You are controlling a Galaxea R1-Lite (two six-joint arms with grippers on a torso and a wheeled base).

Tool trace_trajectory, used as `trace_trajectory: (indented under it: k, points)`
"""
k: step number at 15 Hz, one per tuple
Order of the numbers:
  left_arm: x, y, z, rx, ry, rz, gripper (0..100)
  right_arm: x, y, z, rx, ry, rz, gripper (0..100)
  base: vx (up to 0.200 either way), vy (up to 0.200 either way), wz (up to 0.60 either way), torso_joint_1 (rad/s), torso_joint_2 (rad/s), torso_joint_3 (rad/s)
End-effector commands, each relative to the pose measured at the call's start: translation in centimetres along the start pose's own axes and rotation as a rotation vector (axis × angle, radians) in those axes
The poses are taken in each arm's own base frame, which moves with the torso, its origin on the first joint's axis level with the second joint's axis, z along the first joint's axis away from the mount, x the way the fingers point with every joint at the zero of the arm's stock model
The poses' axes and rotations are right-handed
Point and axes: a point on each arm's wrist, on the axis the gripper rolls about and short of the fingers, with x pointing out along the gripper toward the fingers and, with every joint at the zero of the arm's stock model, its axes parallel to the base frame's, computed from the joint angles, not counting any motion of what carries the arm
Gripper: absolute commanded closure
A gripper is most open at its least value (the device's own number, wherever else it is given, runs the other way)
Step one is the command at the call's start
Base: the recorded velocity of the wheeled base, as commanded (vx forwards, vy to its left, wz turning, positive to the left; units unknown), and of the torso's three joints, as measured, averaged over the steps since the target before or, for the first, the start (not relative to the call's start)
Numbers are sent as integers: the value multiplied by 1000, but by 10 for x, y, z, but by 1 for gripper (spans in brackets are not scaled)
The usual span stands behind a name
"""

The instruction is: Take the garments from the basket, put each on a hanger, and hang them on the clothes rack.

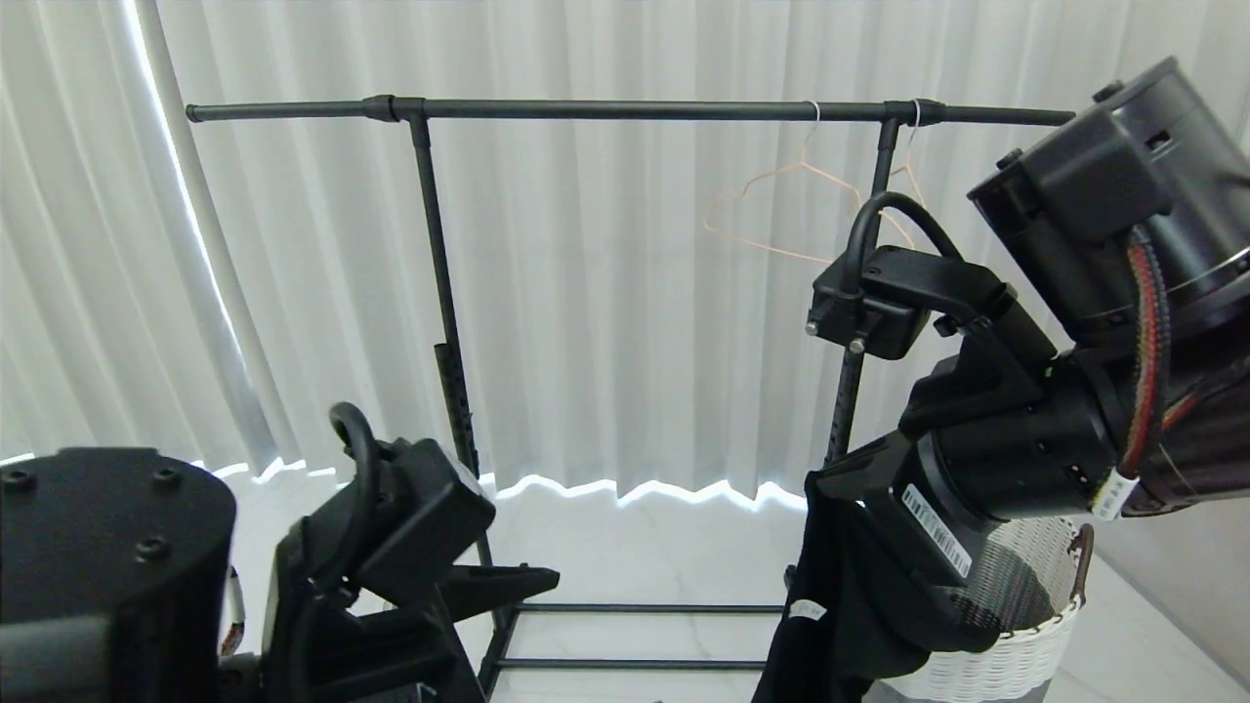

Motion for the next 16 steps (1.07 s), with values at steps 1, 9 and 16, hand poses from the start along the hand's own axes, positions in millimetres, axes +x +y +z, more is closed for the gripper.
trace_trajectory:
  k: [1, 9, 16]
  points:
    - [16, -3, -8, 6, 70, -21, 0, 3, 9, 4, -24, -3, 24, 100, 0, 0, 0, 0, 0, 0]
    - [100, 1, 12, 6, 46, -14, 0, -4, 21, 8, -51, -33, 56, 100, 0, 0, 0, 0, 0, 0]
    - [142, 20, -16, -26, 189, 58, 0, -11, 20, 9, -49, -55, 57, 100, 0, 0, 0, 0, 0, 0]
